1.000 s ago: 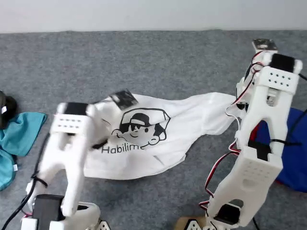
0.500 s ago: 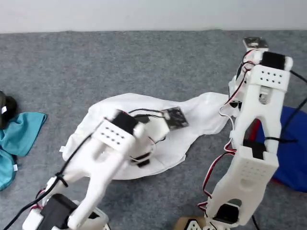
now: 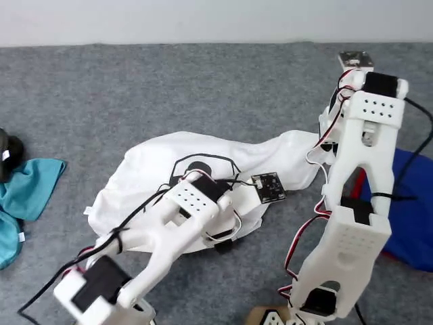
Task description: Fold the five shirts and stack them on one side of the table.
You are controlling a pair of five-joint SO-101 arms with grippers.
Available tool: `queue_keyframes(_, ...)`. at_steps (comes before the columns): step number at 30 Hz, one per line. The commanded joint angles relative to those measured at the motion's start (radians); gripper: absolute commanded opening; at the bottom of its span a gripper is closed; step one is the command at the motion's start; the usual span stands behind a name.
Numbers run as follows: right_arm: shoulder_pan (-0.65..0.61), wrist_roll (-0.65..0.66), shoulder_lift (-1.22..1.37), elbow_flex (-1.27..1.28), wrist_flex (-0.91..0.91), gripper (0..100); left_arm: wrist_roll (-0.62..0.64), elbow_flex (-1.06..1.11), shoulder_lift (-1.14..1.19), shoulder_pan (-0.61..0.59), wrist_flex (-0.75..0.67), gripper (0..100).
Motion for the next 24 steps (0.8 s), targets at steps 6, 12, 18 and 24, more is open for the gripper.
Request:
queue_keyframes(6,-0.01,-0.003,-0.07,-0.048,0.033,1.0,0.015,-0.031,0.009,0.005,-0.015,0)
queue_keyframes(12,0.022,-0.002,-0.07,-0.051,0.022,1.0,-0.006,-0.035,0.008,-0.011,0.133,0)
queue_keyframes(18,0.077,-0.002,-0.07,-0.051,0.022,1.0,-0.086,-0.025,-0.044,-0.112,0.256,0)
queue_keyframes(24,0.088,-0.002,-0.07,-0.052,0.016,1.0,-0.215,-0.03,-0.302,-0.301,0.367,0)
